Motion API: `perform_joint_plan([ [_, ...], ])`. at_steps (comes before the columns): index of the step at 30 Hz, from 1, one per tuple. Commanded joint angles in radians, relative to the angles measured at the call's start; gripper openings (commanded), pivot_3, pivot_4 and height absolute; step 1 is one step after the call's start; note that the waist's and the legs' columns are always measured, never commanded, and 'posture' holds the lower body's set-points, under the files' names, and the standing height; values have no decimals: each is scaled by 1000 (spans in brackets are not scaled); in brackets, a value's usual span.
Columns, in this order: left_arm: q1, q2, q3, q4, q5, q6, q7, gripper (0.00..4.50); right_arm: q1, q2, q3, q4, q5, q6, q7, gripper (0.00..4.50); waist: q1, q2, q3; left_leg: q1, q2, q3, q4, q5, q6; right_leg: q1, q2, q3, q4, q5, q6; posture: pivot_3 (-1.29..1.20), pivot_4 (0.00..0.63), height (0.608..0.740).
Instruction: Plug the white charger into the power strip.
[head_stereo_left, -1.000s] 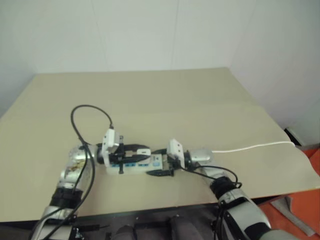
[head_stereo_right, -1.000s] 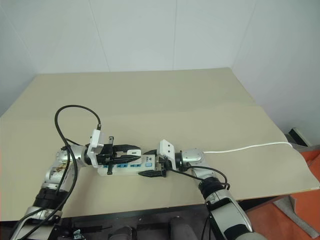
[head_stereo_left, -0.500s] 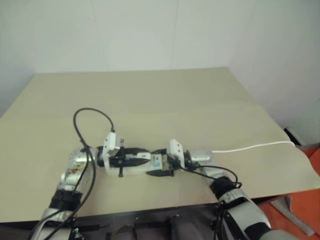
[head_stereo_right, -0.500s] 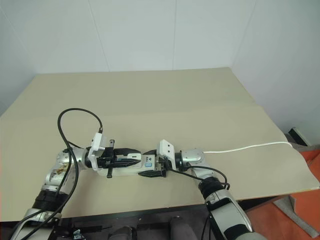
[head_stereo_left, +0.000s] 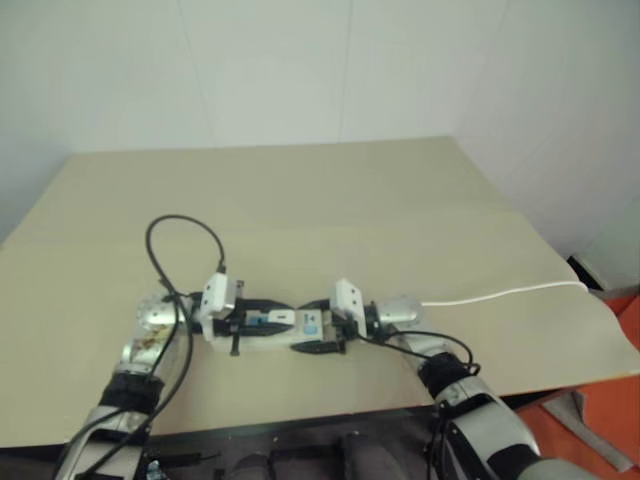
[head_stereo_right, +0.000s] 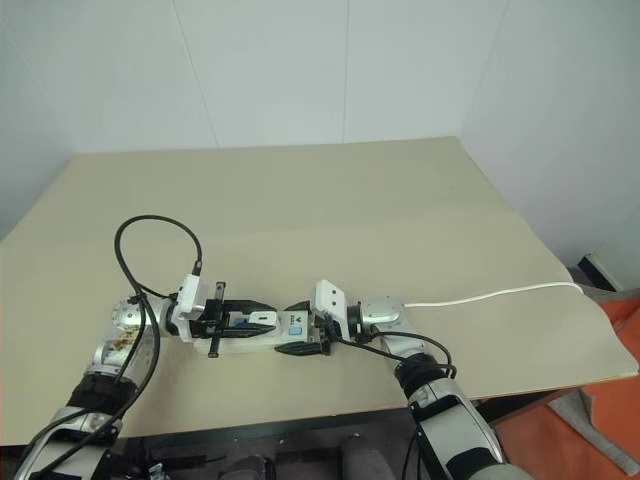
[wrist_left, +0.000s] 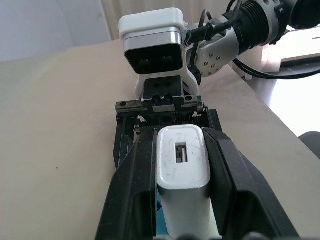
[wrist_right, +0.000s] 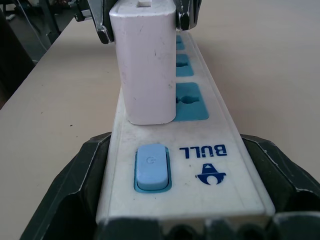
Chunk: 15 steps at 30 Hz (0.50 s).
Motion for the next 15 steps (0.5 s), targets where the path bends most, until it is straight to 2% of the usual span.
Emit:
perform_joint_plan([
  [1, 31, 73, -23, 93, 102, 54, 6, 1976, 18, -17, 6, -6, -11, 16, 26, 3429, -6, 1, 0, 0, 0, 0, 0, 0, 0, 0, 0, 0, 0, 0, 0, 0, 150, 740],
  [9, -42, 69, 40, -58, -4, 225, 12, 4328, 21, -16, 7, -15, -11, 19, 31, 3429, 2, 0, 0, -3, -1, 0, -1, 0, 0, -3, 2, 5, -1, 0, 0, 0, 150, 740],
  [12, -94, 82, 81, -111, -39, 284, 44, 4442, 22, -16, 8, -19, -12, 20, 32, 3429, 3, -2, 1, -6, -1, 0, -1, 0, 0, -6, 2, 4, 0, 0, 1, 0, 150, 740],
  [15, -160, 156, 100, -173, -95, 437, 2, 4442, 24, -17, 10, -24, -18, 13, 25, 3429, -1, -2, 2, -7, -1, -1, -1, 0, 0, -6, 3, 4, -1, 0, 1, 0, 150, 740],
])
